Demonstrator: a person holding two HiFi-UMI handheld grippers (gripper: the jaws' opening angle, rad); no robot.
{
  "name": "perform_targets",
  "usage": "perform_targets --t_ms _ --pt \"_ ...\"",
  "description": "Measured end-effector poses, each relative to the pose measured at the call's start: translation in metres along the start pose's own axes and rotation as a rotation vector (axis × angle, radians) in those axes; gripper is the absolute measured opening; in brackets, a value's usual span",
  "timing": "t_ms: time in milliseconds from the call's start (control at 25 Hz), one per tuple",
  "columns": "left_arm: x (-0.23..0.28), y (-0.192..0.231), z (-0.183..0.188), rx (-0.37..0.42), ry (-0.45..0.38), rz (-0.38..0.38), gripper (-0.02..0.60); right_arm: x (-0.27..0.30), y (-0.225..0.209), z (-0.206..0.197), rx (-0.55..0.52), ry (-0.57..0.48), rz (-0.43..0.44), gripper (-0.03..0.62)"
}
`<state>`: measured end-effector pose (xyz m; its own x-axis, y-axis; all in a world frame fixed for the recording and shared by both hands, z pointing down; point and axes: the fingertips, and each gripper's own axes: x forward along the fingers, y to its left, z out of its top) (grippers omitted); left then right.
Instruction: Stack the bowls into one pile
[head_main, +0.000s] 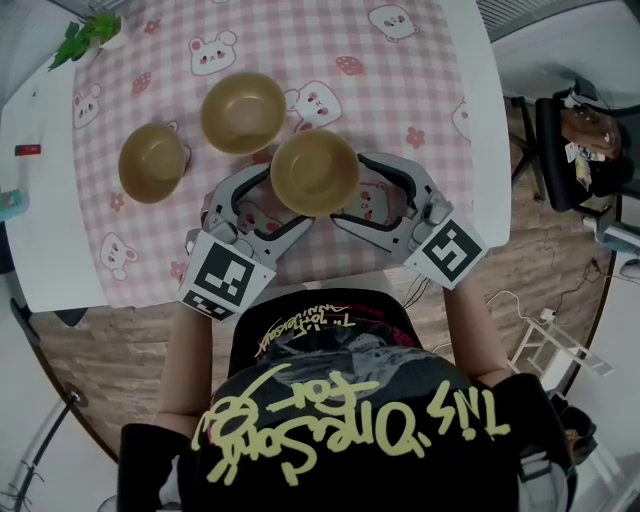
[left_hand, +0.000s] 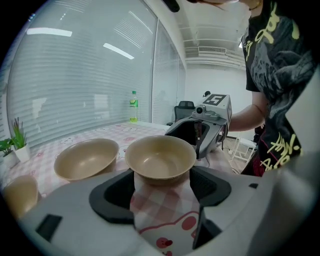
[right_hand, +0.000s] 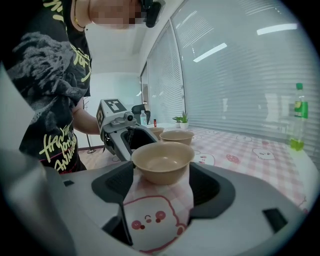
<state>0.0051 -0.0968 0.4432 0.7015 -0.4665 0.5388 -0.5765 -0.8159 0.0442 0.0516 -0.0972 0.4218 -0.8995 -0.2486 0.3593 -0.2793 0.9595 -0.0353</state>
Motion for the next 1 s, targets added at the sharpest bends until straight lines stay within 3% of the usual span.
perform_targets --t_ms 560,1000 --pt "-0.026 0.000 0.023 0.019 -0.039 0.021 0.347 -0.005 0.009 0.037 -0.024 -0.057 -0.014 0.336" --pt "-0.054 0.011 0.046 0.078 -0.067 0.059 0.345 -0.004 0.011 0.071 -0.069 -0.088 -0.036 0.336"
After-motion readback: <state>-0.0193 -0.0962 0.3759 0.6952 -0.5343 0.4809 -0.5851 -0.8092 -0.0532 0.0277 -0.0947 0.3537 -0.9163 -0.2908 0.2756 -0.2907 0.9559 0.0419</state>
